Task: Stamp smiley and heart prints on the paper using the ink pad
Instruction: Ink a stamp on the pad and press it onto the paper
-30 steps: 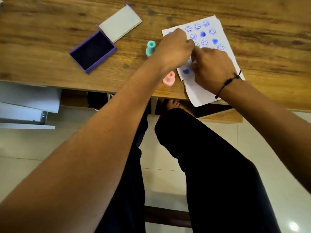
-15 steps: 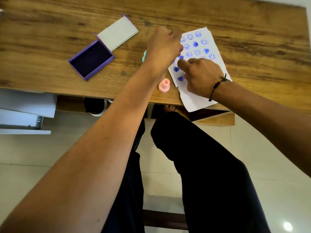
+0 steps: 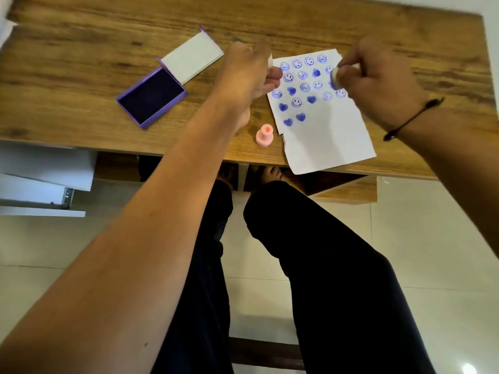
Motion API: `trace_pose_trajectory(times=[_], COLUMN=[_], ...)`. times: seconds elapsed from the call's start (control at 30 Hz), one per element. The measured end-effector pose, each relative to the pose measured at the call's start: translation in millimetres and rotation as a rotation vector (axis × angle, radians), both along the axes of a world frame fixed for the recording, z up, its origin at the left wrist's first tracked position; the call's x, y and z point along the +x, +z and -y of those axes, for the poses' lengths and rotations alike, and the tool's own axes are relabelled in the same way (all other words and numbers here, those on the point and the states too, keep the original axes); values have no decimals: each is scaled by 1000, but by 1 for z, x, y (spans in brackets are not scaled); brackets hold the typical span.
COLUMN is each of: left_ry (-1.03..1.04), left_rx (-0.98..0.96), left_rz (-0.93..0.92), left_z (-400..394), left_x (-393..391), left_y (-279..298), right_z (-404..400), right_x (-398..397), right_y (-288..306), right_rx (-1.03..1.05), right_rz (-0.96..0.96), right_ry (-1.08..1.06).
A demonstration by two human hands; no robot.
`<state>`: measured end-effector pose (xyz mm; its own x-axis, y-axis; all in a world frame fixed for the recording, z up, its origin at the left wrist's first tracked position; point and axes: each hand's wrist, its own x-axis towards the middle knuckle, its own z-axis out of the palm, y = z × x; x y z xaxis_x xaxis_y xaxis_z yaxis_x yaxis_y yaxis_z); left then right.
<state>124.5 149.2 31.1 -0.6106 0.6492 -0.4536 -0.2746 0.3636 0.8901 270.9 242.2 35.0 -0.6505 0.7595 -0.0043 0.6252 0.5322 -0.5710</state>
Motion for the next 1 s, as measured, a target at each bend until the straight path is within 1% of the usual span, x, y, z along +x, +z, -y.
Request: trace_pose_trajectory(times=[0.1,0.2,0.3,0.37,0.43,0.67,0.77,0.83,0.9,0.93,1.0], left_ry=[-65,-148,-185,-197,-196,-116,-55,-28,-20,-15,45], left_rx=[40,101,158,176,180,189,177,139,18,-73,-220], left_rz=[63,155,230,246,252,290,282,263,162,72,-72], left_z=[4,11,18,21,26,51,62,69,74,75,76], left_x=[2,7,8,6,5,-5,-10,-17,-27,-33,-44], left_y=[7,11,12,12,12,15,13,11,6,1,-7], right_z=[2,15,28,34,39,60,72,80,86,90,100], right_x=[1,-9,-23,-29,-33,-50,-63,-73,-84,-90,-100], right_y=[10,16,19,19,18,15,15,14,8,3,-13], right_rx=[-194,-342,-393,-405,-406,-320,-186,-145,-161,-133,63], right_rz=[-153,-273,-348,-392,-393,-272,-182,-157,-76,21,264], right_ry=[-70,-47,5,21,16,52,99,137,192,227,311])
